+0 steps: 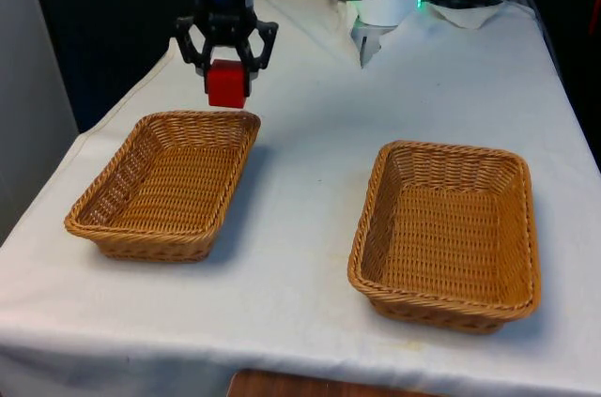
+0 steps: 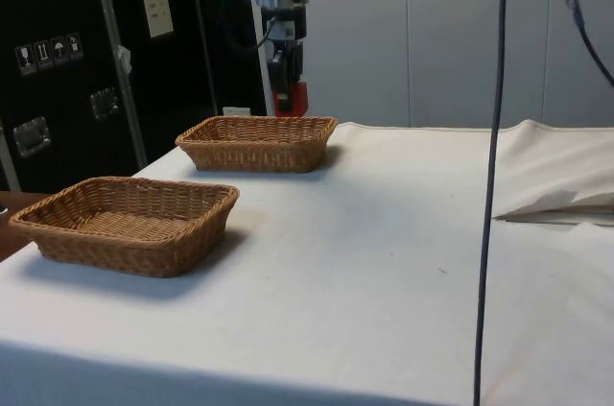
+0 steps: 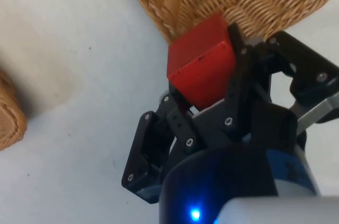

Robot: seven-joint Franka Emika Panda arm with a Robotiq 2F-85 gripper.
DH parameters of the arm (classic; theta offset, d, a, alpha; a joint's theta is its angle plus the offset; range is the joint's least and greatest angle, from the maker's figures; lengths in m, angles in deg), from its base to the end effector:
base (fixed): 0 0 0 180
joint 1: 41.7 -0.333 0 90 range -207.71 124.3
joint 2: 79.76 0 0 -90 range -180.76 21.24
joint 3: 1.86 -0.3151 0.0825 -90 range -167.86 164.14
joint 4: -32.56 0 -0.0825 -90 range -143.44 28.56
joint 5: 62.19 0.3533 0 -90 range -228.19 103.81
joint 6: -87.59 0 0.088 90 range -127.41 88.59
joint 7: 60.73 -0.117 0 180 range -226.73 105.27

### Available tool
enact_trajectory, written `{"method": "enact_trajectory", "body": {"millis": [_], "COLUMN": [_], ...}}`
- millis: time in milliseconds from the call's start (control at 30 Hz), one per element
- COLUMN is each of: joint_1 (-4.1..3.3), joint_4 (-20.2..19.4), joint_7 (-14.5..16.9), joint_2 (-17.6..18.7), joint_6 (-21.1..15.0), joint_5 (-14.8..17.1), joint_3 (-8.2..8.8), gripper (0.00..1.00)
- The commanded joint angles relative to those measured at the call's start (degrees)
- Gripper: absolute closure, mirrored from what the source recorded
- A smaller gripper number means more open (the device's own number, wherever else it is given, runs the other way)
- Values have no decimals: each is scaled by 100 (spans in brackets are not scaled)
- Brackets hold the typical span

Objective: Pick up the red cube and place it into the right basket.

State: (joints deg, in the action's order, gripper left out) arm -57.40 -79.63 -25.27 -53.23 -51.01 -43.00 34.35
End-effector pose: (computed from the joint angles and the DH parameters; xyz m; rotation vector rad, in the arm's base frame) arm 0.5729 -0.1868 0.2986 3.0573 0.1273 0.1251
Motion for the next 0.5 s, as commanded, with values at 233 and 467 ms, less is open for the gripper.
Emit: {"method": "enact_trajectory", "body": {"millis": [233,467], "joint_1": [74,178], "joint_4": [350,561], "joint_7": [212,401], "joint_2": [435,728], "joint_6": [6,17], "joint_5": [493,922], "joint_3": [69,120], "gripper": [99,99]}}
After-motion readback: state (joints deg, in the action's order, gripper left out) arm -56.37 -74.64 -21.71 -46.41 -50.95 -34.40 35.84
